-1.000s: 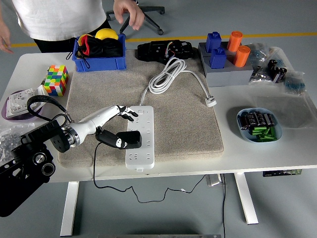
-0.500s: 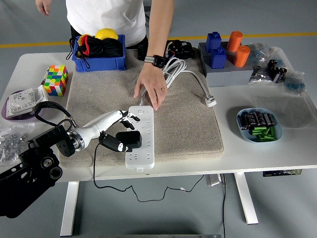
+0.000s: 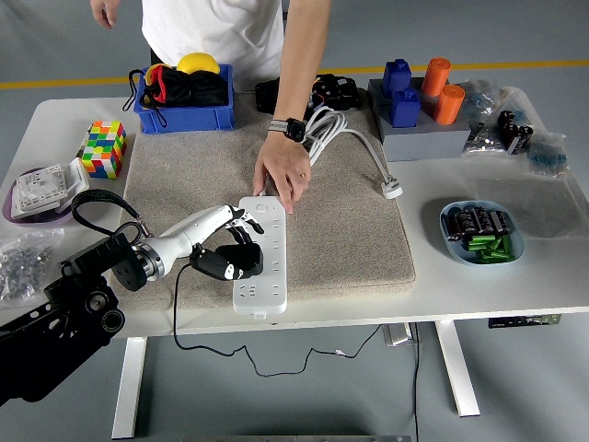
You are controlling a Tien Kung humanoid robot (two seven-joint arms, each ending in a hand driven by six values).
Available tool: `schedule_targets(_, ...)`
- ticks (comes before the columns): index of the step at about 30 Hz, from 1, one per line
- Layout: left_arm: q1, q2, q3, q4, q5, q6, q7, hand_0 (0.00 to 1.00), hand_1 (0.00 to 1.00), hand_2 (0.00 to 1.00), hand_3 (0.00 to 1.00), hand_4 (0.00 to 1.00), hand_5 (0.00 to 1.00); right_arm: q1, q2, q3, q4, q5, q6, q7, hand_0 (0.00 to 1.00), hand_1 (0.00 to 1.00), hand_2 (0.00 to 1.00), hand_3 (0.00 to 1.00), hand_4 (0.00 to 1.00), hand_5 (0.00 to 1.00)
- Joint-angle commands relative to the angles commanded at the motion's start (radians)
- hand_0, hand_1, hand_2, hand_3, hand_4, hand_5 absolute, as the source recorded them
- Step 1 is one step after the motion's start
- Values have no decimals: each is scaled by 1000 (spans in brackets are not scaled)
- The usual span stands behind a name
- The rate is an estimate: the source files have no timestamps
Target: Pull the plug out,throw it away,press the button
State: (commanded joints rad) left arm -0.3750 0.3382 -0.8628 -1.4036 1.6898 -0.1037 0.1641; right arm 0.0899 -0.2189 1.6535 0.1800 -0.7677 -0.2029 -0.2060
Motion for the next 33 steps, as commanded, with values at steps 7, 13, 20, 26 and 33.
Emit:
schedule_targets(7, 0, -5, -1, 5, -11, 8, 1, 591, 401, 437, 568, 737, 2, -2, 0, 2, 0, -2, -1, 0, 745, 681, 650, 613, 661, 475)
schedule_targets(13, 0, -4, -6, 1, -17, 14, -4, 548, 366, 424, 561, 730, 2, -1, 0, 1, 0, 1, -1, 2, 745, 681, 649, 613, 660, 475)
schedule_targets(20, -1, 2, -46, -40, -14, 25, -21, 546, 358, 416, 558, 738, 2, -1, -1, 2, 0, -1, -2, 1, 745, 681, 649, 613, 660, 476)
schedule_targets(26, -14, 1, -61, -35, -23, 26, -29, 542, 353, 415, 556, 737, 2, 0, 0, 1, 0, 0, -3, 2, 745, 681, 649, 612, 660, 476)
schedule_targets(33, -58, -18, -99, 66, 23, 59, -45, 540, 350, 410, 553, 746, 2, 0, -1, 0, 0, 0, -4, 1, 745, 681, 649, 613, 659, 475)
